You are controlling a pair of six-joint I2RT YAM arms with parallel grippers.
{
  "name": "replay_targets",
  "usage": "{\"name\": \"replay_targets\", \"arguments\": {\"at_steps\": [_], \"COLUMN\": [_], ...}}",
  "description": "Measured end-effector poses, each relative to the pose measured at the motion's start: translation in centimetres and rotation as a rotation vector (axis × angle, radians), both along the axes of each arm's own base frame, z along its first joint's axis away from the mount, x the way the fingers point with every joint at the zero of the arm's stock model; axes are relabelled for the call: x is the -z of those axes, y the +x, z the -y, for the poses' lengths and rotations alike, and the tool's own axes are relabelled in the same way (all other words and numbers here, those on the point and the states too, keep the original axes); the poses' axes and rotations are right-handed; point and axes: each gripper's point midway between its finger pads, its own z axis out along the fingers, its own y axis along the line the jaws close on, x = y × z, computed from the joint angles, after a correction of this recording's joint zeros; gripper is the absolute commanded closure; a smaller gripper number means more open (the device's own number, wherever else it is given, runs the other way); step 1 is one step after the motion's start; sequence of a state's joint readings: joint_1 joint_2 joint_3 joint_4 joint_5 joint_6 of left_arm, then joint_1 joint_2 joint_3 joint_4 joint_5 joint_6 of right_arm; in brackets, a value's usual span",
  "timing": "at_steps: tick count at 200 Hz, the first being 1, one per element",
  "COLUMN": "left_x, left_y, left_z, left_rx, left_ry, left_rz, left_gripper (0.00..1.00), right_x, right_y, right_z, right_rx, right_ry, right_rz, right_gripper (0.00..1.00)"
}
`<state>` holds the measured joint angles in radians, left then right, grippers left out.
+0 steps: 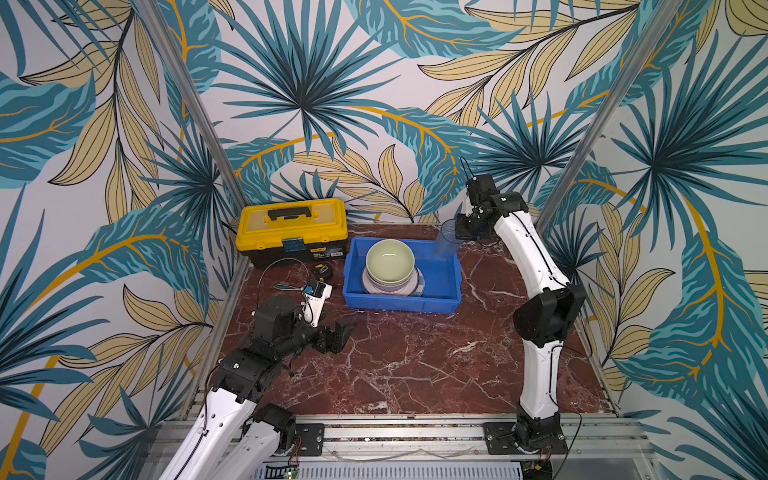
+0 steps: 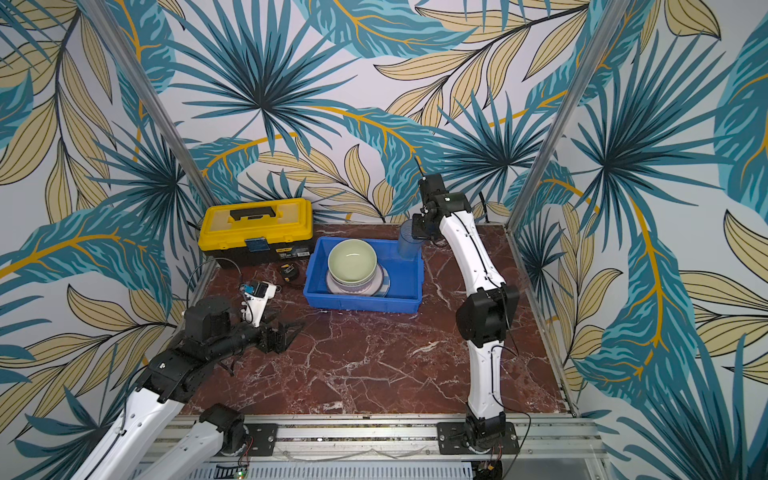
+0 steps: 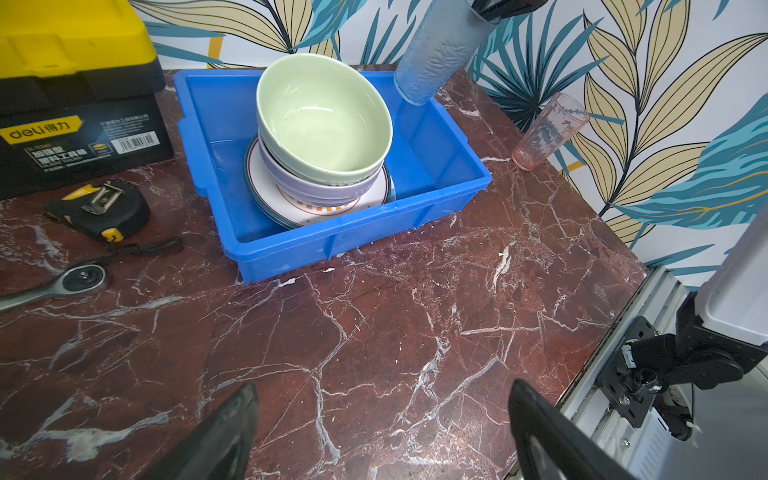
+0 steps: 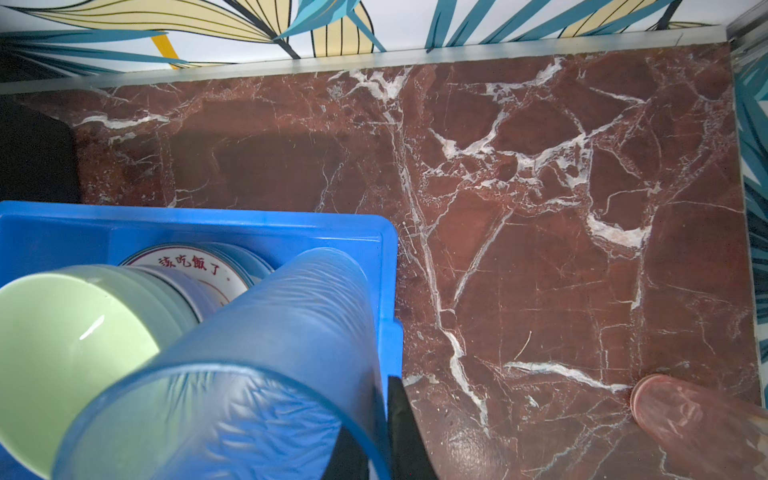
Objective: Place the mixed dishes into the plastic bin
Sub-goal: 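Carry the blue cup into the bin corner and lower it upright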
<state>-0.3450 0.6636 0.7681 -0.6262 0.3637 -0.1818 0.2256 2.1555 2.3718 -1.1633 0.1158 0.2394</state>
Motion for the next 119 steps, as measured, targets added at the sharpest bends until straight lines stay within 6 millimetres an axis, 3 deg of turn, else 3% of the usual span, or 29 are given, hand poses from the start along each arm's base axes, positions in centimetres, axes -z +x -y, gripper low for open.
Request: {"name": "replay_targets", "arguments": {"at_steps": [81, 119], "left_x": [-0.3, -0.4], "left_y": [-0.1, -0.1], "left_z": [0.0, 0.0], "left_rx": [0.000, 0.000], "left_ry": [-0.006, -0.007], "left_rz": [0.015, 0.018], "left_gripper": [0.06, 0.06], "right_x": [3.6, 4.2], "right_y": [0.8, 0.7], "right_z": [-0.4, -0.3], "right_rx": [0.020, 0.026], "right_ry": [-0.029, -0.036], "right_rz": [-0.084, -0.101], "right_gripper": [1.00, 1.00]}}
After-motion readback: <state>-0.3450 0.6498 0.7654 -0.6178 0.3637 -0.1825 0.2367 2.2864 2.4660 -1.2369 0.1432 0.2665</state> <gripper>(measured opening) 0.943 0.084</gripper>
